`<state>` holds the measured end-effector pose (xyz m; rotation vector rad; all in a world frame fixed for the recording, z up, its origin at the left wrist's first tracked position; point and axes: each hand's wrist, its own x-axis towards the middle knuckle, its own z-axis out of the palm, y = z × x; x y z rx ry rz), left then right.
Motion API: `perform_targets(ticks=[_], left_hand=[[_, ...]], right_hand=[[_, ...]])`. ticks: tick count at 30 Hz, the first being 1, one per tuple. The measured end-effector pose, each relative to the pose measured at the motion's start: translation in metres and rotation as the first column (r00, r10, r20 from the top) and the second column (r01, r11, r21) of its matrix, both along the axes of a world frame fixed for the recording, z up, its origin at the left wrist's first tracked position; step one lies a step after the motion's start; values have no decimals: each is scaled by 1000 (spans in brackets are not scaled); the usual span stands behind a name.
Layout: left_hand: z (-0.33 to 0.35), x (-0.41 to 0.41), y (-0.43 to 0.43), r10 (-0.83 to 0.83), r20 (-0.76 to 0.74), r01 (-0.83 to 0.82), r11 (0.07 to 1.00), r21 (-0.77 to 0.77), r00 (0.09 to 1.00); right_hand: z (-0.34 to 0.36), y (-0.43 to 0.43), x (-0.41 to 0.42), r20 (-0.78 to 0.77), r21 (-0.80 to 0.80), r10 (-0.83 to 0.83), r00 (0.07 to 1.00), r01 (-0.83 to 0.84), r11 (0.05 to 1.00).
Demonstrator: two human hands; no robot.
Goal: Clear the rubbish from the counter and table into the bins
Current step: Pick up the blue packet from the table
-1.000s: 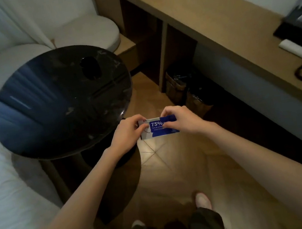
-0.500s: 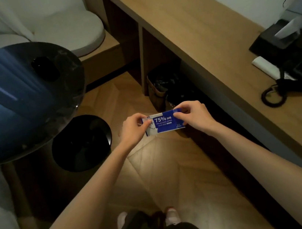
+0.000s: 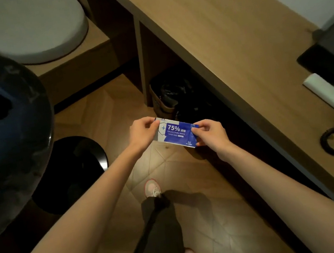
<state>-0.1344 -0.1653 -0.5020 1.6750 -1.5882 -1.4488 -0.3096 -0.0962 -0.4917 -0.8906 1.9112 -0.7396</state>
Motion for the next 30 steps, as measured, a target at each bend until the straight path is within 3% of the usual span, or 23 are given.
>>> perform_targets(ticks=[6, 19, 26, 28, 30], left_hand=[[-32, -14, -94, -60, 33, 58, 997, 45, 998], [-163, -32, -238, -137, 63, 136, 991, 21, 989], [-266, -49, -282, -134, 90, 131, 991, 34, 987], [-291, -54, -293, -132, 92, 129, 991, 36, 987], [-317, -59, -302, -134, 98, 133, 991, 23, 986]], right_hand=[[-38, -77, -6, 94, 96, -202, 975, 193, 976], [-208, -240, -36, 129, 208, -619, 775, 589, 781], [-320, -314, -57, 170, 162, -658, 734, 637, 753], [-347, -332, -61, 180, 128, -618, 765, 605, 786], [-366, -342, -63, 69, 105, -532, 844, 525, 845]])
